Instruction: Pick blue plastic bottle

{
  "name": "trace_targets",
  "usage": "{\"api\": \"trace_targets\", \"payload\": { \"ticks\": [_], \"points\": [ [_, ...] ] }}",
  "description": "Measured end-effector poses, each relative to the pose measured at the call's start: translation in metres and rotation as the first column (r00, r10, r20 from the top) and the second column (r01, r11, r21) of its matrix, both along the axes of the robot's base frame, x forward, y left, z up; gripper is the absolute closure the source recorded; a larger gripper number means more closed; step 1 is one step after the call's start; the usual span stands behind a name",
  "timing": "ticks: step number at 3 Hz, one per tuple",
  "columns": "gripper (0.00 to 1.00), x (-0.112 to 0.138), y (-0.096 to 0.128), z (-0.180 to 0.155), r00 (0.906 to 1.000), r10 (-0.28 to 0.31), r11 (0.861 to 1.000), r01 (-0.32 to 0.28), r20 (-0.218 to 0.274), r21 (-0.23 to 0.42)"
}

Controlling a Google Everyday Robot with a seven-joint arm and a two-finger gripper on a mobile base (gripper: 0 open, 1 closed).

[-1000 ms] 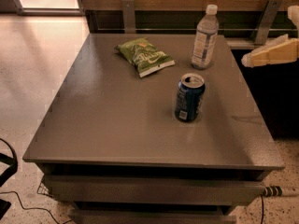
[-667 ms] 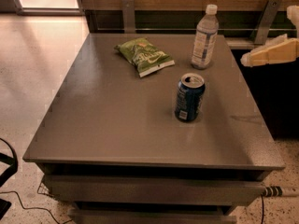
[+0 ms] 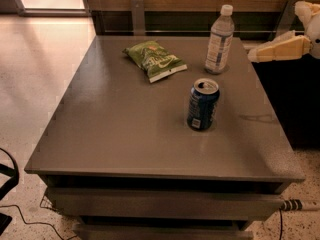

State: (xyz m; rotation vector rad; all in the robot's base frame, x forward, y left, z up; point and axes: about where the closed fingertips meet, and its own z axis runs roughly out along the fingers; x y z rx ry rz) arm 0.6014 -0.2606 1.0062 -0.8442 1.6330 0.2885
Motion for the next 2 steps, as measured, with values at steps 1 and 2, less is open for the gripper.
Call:
{"api": "trace_targets", "payload": {
  "ticks": [1,2],
  "points": [
    [0.0,0.028,0.009,-0.009,0.999,0.042,0.999,-0.042,-0.015,0.013],
    [0.0,0.054,0.017,-0.023,0.9966,0.068,0.997,-0.066,-0.048,0.028]
  ]
}}
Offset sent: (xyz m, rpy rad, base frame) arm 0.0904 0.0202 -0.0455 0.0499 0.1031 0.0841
